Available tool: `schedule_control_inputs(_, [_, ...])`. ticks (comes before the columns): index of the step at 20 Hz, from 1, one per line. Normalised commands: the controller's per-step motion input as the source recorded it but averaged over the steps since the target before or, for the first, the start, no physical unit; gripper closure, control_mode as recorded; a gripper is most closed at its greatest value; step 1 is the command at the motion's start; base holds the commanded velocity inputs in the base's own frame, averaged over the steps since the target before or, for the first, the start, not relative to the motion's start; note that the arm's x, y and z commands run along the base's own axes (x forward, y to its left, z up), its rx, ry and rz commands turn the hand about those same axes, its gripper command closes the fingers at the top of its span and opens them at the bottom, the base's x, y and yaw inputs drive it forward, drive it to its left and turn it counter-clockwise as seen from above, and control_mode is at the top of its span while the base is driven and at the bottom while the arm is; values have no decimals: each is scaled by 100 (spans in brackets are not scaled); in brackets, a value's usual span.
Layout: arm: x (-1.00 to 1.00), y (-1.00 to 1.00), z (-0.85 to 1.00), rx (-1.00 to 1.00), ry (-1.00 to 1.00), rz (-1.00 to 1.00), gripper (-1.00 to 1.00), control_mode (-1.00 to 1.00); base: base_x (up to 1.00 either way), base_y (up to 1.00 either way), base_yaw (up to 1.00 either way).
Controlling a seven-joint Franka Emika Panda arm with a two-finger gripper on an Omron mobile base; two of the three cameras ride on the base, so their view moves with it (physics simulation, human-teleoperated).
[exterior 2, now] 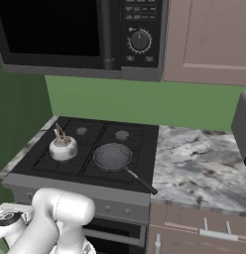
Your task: Pick the kettle from the counter and place it on a stove burner. Then turn the burner on.
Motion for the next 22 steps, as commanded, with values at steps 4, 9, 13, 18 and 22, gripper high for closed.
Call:
schedule_control_inputs(4, [-8,-3,4,0,-8,-1,-100,-100,0,0,0])
schedule_control_inputs(9, [-37,0,0,0,-10,0,-100,-100,0,0,0])
schedule_control_inputs(13, [-25,-3,1,0,-5,0,-100,-100,0,0,0])
schedule_control_inputs(18, [-5,-10,23,1,-11,-2,-100,-100,0,0,0])
schedule_control_inputs(22, [0,-9,30,1,-9,-3,-100,-100,0,0,0])
